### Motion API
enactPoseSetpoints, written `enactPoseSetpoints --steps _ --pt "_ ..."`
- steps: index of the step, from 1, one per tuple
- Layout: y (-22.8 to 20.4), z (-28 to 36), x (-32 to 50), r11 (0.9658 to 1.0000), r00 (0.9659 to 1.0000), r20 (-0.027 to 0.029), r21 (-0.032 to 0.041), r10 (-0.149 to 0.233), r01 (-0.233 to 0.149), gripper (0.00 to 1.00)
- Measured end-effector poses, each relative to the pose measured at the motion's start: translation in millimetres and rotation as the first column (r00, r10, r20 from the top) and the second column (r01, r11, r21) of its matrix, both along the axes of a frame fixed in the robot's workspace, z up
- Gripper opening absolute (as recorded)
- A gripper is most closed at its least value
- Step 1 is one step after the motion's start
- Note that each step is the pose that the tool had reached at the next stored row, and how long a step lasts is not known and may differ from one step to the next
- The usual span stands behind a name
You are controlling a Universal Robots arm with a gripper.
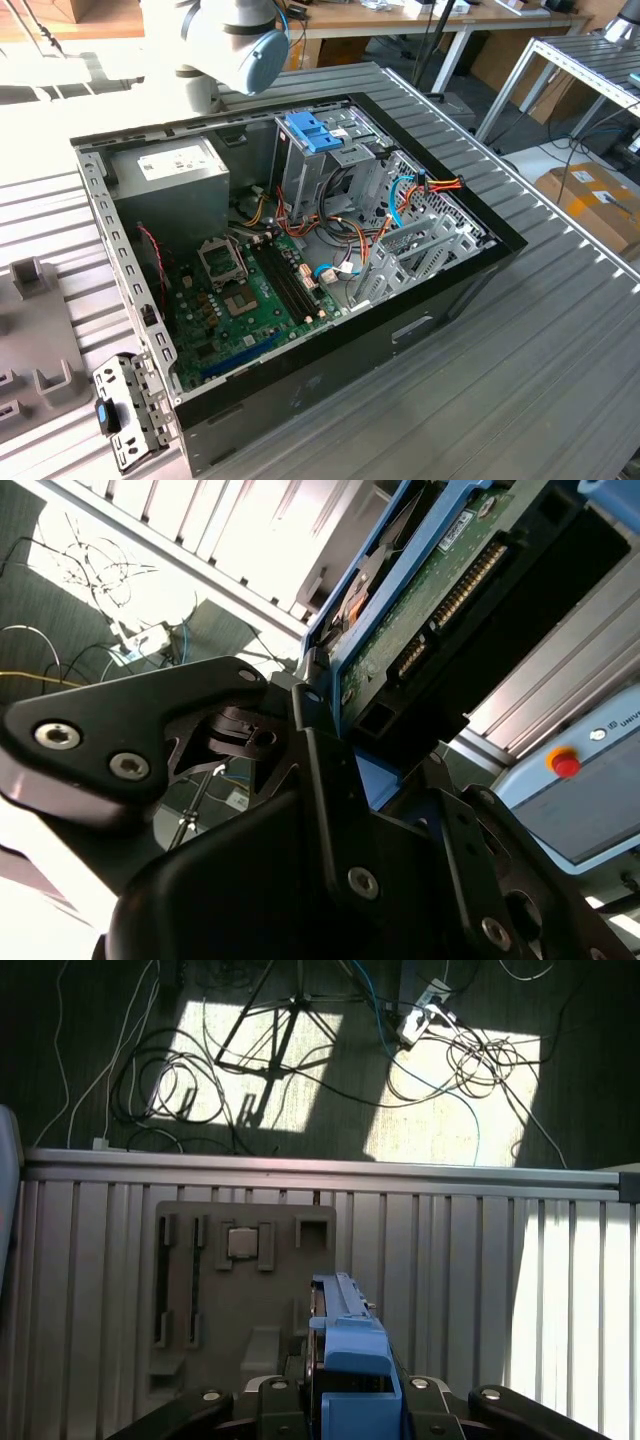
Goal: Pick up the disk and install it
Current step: 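Pick up the disk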
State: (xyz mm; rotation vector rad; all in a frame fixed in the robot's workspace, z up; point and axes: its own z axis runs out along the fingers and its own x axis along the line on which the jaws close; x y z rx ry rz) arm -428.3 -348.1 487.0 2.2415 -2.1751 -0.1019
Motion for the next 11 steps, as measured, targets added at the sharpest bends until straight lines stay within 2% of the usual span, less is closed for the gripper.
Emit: enactPoseSetpoints --steps 11 --pt "0.0 0.0 5.2 1.0 1.0 0.0 0.0001 0.0 0.0 0.37"
